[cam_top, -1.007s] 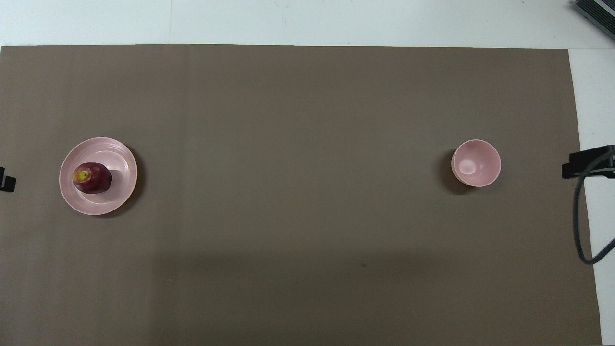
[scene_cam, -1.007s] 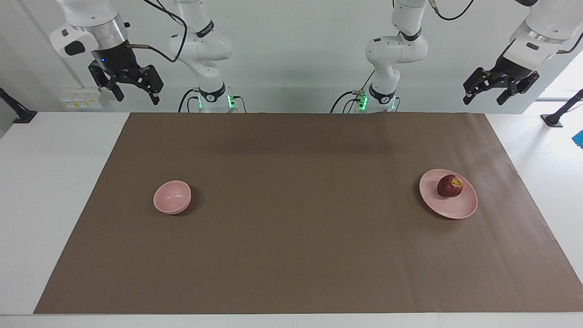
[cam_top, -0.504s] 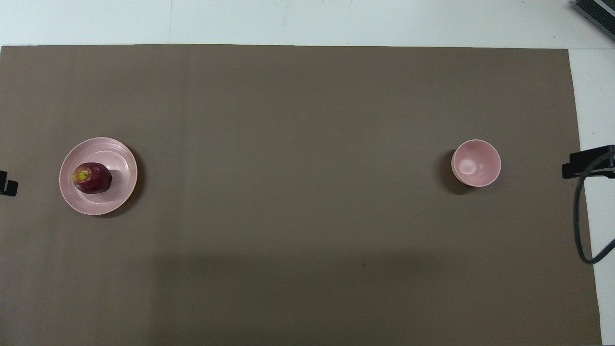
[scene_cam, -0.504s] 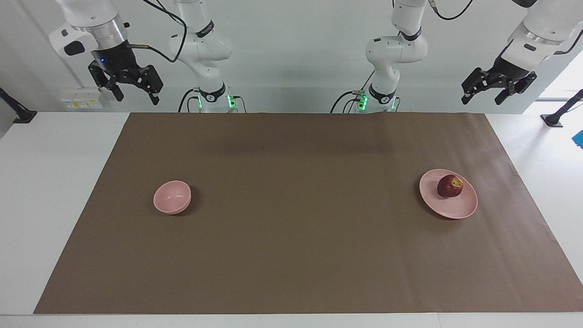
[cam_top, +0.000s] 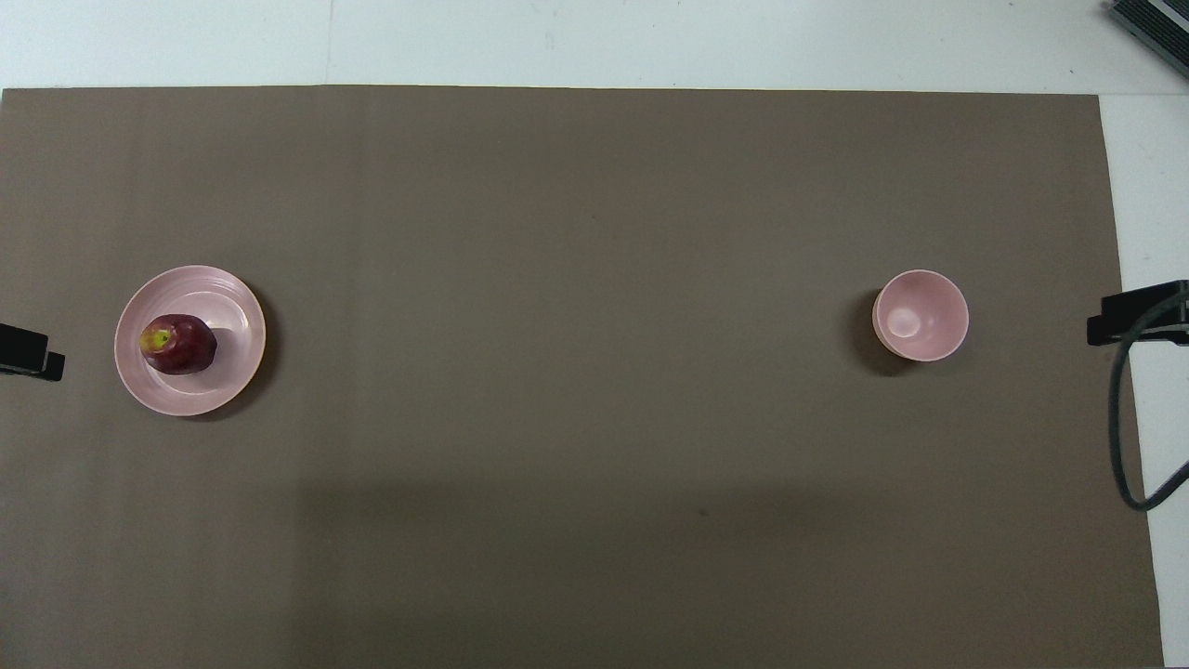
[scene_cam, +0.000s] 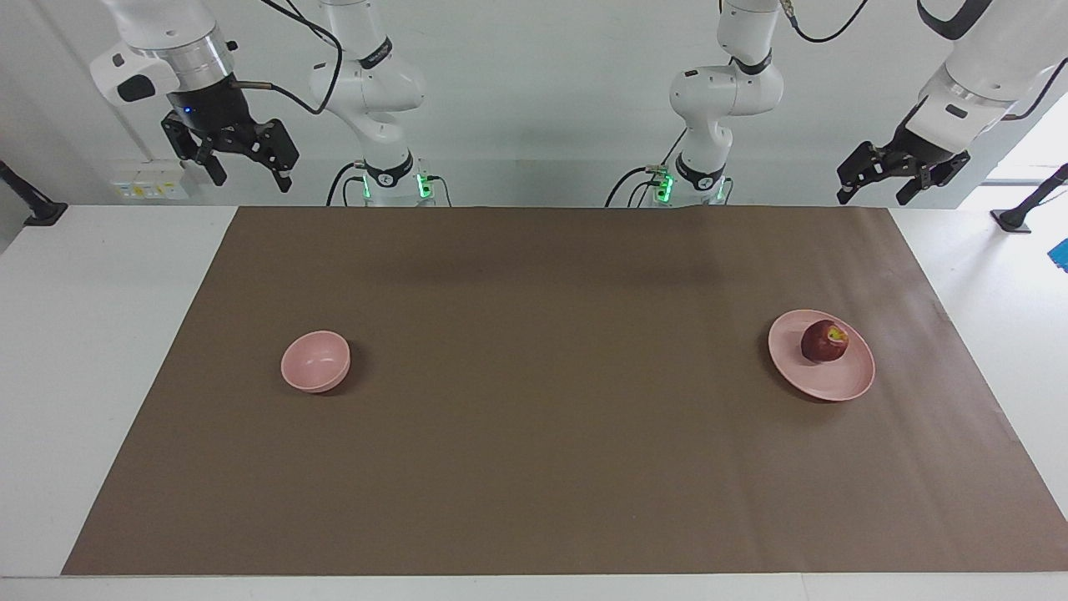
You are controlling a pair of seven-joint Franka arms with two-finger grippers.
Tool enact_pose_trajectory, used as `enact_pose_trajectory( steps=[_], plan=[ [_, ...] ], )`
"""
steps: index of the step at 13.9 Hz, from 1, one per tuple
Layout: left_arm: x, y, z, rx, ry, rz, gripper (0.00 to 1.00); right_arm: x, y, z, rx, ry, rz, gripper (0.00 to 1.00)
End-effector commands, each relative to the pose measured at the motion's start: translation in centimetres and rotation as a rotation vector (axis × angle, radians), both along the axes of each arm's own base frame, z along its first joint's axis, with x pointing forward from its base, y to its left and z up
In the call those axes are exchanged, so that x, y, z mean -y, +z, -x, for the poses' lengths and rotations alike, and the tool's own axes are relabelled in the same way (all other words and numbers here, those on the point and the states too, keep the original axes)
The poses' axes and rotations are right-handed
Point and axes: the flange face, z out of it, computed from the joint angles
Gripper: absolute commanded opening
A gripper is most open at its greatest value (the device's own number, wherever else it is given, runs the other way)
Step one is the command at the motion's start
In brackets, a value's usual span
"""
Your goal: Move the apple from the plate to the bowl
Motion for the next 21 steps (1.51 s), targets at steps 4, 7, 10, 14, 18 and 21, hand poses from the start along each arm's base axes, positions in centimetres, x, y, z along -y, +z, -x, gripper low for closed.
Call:
enact_pose_trajectory(
  steps=[4, 7, 10, 14, 18, 21],
  plan=[
    [0.7, -2.5, 0.5, 0.002, -0.030, -0.010, 1.00, 0.5, -0.1, 0.5, -0.006, 0.022, -0.014, 1.00],
    [1.0, -6.6, 0.0, 0.008, -0.035, -0.011, 1.00, 0.5, -0.1, 0.5, -0.006, 0.022, -0.014, 1.00],
    [0.9, -8.9, -0.3, 0.039, -0.033, -0.012, 1.00, 0.5, -0.1, 0.5, -0.006, 0.022, -0.014, 1.00],
    [-0.3, -12.6, -1.0, 0.079, -0.011, -0.015, 1.00, 0.6, 0.1, 0.6, -0.003, 0.021, -0.014, 1.00],
    [-3.6, -16.5, -1.9, 0.103, 0.049, -0.021, 1.00, 0.7, -0.1, 0.7, -0.009, 0.019, -0.015, 1.00],
    [-4.2, -20.4, -3.4, 0.089, 0.060, -0.023, 1.00, 0.7, -0.1, 0.7, -0.009, 0.019, -0.015, 1.00]
  ],
)
